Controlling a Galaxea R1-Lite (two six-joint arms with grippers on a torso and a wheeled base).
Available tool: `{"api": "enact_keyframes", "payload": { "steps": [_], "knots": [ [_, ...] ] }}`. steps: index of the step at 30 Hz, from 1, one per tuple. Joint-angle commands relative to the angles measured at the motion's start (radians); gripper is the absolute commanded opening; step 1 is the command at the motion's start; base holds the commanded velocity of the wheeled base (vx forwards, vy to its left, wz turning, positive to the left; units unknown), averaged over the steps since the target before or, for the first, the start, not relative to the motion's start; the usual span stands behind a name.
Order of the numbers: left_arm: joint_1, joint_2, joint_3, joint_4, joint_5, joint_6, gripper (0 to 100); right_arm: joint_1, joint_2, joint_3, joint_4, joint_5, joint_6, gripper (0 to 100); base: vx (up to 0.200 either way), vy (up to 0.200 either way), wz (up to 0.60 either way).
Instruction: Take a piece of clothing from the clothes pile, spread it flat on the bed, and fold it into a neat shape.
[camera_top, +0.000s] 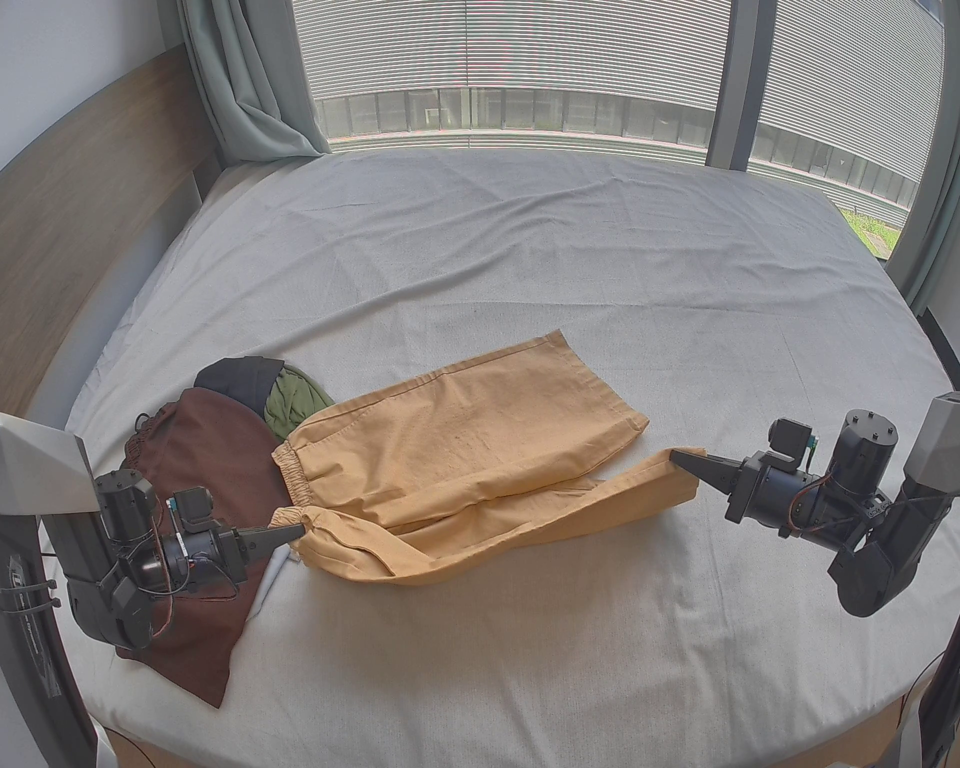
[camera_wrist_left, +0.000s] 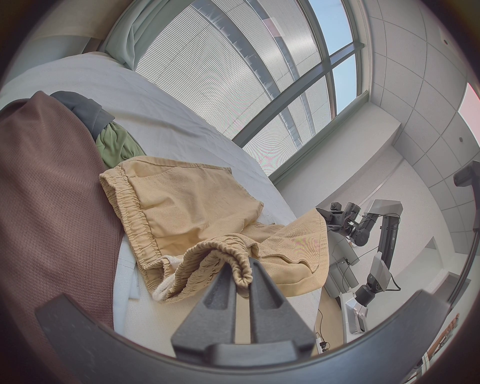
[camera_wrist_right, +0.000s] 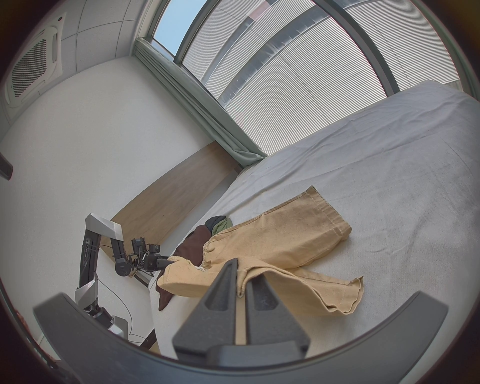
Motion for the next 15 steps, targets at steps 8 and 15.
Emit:
{"api": "enact_keyframes", "payload": {
  "steps": [8, 15],
  "knots": [
    [0.005, -0.020, -0.004, 0.000, 0.001, -0.021, 0, 0.006, -0.005, -0.031, 0.004, 0.001, 0.001, 0, 0.000, 0.000, 0.00],
    [0.009, -0.032, -0.005, 0.000, 0.001, -0.027, 0, 0.011, -0.046, -0.027, 0.006, 0.001, 0.001, 0, 0.000, 0.000, 0.00]
  ]
}}
